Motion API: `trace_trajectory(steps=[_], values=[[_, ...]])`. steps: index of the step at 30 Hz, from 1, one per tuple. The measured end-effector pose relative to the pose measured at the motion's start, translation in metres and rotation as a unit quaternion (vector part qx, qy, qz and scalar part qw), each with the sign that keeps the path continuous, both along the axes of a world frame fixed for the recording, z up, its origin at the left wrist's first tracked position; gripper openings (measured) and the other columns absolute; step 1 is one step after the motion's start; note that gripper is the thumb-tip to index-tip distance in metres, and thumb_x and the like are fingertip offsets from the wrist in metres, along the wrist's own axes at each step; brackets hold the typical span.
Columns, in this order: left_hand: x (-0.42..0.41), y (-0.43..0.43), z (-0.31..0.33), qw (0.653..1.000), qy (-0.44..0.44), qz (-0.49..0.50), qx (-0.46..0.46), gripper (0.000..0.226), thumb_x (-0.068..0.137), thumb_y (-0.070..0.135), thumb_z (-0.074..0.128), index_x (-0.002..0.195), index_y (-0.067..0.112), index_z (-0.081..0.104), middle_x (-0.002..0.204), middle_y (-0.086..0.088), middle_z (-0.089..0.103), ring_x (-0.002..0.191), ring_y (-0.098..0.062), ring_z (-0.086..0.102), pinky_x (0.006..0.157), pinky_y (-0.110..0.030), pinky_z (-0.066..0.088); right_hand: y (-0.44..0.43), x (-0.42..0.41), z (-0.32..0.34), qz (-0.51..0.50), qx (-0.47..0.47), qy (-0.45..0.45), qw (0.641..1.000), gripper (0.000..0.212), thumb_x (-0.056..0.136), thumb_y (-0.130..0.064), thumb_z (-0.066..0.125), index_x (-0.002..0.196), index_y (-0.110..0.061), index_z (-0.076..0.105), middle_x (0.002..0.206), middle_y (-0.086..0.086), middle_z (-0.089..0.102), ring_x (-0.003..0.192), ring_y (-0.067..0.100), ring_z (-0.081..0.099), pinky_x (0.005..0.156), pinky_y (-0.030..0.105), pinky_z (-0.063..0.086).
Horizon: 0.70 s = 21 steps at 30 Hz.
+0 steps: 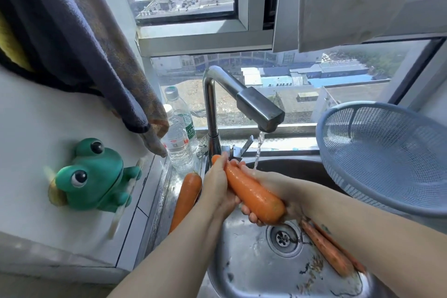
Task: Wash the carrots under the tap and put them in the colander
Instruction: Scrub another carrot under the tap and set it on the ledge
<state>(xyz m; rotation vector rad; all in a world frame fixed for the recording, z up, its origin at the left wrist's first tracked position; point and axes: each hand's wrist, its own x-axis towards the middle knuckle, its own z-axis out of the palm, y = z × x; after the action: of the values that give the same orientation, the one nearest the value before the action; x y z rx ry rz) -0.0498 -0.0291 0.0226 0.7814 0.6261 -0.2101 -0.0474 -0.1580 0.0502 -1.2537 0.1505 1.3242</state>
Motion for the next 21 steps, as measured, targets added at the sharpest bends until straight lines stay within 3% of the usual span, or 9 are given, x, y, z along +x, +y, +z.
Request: trace_trajectory(steps=[3, 7, 12, 15, 17, 19, 21], values=[[0.004, 0.001, 0.001, 0.999, -0.032, 0.023, -0.001, 0.03, 0.09, 0.038, 0.062, 0.073, 0.015, 0.052, 0.058, 0.001, 0.055, 0.059, -0.016, 0.054, 0.059, -0.03, 0.051, 0.001, -0.003, -0.006, -0.018, 0.029, -0.002, 0.999, 0.065, 0.094, -0.064, 0.029, 0.087, -0.006, 0.057, 0.07, 0.012, 0.061, 0.053, 0.02, 0.061, 0.05, 0.026, 0.05], [0.003, 0.003, 0.002, 0.997, -0.057, 0.039, -0.029, 0.029, 0.089, 0.044, 0.06, 0.074, 0.021, 0.05, 0.05, 0.007, 0.049, 0.047, -0.007, 0.052, 0.07, -0.029, 0.05, -0.002, -0.017, -0.005, -0.061, 0.063, 0.01, 0.996, 0.039, 0.089, -0.042, 0.046, 0.097, -0.005, 0.058, 0.079, 0.013, 0.065, 0.057, 0.02, 0.063, 0.053, 0.027, 0.051], [0.002, 0.004, 0.007, 0.996, -0.084, 0.034, 0.002, 0.034, 0.082, 0.05, 0.061, 0.091, 0.018, 0.053, 0.054, 0.006, 0.054, 0.05, -0.01, 0.055, 0.065, -0.029, 0.049, -0.007, -0.019, 0.006, -0.076, 0.062, 0.022, 0.995, 0.047, 0.096, -0.046, 0.039, 0.103, -0.004, 0.058, 0.081, 0.015, 0.065, 0.059, 0.021, 0.062, 0.052, 0.028, 0.052], [-0.004, -0.007, 0.006, 0.993, -0.078, 0.044, 0.083, 0.031, 0.092, 0.04, 0.058, 0.104, 0.012, 0.057, 0.076, -0.003, 0.065, 0.065, -0.015, 0.064, 0.064, -0.03, 0.054, -0.006, -0.012, 0.008, -0.082, -0.05, -0.123, 0.988, 0.048, 0.099, -0.048, 0.037, 0.106, -0.004, 0.057, 0.075, 0.014, 0.064, 0.058, 0.023, 0.059, 0.052, 0.028, 0.048], [-0.01, -0.019, 0.0, 0.988, -0.074, 0.044, 0.126, 0.043, 0.093, 0.037, 0.058, 0.12, 0.004, 0.054, 0.102, -0.014, 0.067, 0.088, -0.024, 0.069, 0.076, -0.034, 0.056, -0.002, -0.008, 0.004, -0.077, -0.136, -0.271, 0.95, 0.056, 0.096, -0.051, 0.044, 0.106, 0.001, 0.063, 0.082, 0.02, 0.067, 0.067, 0.025, 0.061, 0.06, 0.034, 0.051], [-0.015, -0.029, -0.006, 0.986, -0.06, 0.058, 0.148, 0.051, 0.095, 0.035, 0.056, 0.129, -0.002, 0.045, 0.099, -0.017, 0.065, 0.09, -0.026, 0.067, 0.082, -0.037, 0.055, 0.0, -0.007, 0.0, -0.054, -0.2, -0.404, 0.891, 0.056, 0.092, -0.053, 0.051, 0.089, 0.001, 0.068, 0.08, 0.017, 0.069, 0.065, 0.019, 0.059, 0.066, 0.035, 0.05], [-0.016, -0.033, -0.009, 0.989, -0.042, 0.07, 0.127, 0.043, 0.098, 0.027, 0.052, 0.129, -0.001, 0.042, 0.089, -0.011, 0.062, 0.08, -0.022, 0.066, 0.074, -0.034, 0.054, -0.003, -0.009, -0.006, -0.027, -0.236, -0.473, 0.849, 0.04, 0.089, -0.047, 0.058, 0.076, -0.009, 0.062, 0.07, 0.005, 0.063, 0.061, 0.012, 0.053, 0.063, 0.029, 0.044]])
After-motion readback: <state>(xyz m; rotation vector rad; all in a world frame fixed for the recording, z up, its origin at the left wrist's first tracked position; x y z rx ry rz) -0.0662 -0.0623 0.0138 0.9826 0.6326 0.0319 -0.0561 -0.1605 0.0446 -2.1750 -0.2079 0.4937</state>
